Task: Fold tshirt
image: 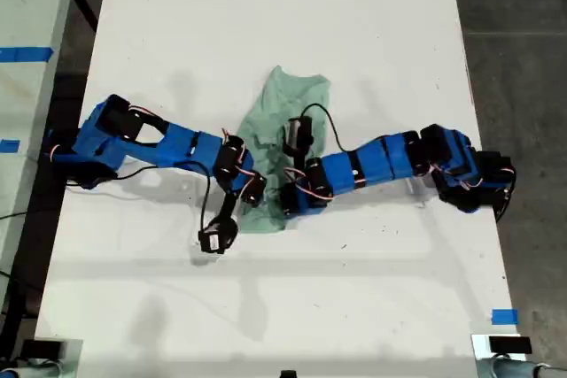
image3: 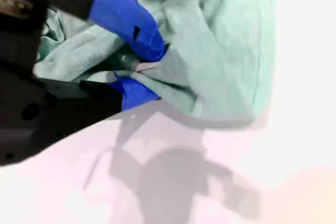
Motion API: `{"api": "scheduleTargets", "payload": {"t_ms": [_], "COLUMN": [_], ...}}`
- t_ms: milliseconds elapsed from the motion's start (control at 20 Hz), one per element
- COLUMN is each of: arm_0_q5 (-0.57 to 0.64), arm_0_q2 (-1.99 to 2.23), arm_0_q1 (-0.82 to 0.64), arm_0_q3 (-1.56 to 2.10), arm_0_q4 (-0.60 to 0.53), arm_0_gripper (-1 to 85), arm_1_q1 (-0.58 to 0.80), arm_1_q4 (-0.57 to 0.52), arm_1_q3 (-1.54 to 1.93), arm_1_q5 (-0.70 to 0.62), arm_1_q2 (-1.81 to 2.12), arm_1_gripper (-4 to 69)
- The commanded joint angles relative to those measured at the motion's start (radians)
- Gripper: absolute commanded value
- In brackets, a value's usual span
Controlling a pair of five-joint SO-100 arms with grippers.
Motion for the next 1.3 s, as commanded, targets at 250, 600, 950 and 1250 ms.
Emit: {"api": "scheduleTargets", "payload": {"t_ms": [250, 600, 950, 1250], "arm_0_q5": [0.12, 0.123, 0.114, 0.135], "arm_0_q2": [0.14, 0.149, 0.137, 0.077], "arm_0_q1": [0.181, 0.156, 0.144, 0.051], "arm_0_q3": [-0.179, -0.176, -0.175, -0.167], "arm_0_q4": [-0.014, -0.026, -0.014, -0.008], "arm_0_gripper": [0.1, 0.1, 0.1, 0.1], "arm_1_q1": [-0.206, -0.196, -0.187, -0.103], "arm_1_q4": [-0.02, -0.021, 0.064, 0.218], "arm_1_q3": [-0.137, -0.133, -0.063, 0.086], "arm_1_q5": [-0.038, -0.049, -0.043, -0.058], "arm_1_q2": [0.155, 0.163, 0.295, 0.463], "arm_1_gripper": [-2.0, -1.9, -1.9, -1.9]}}
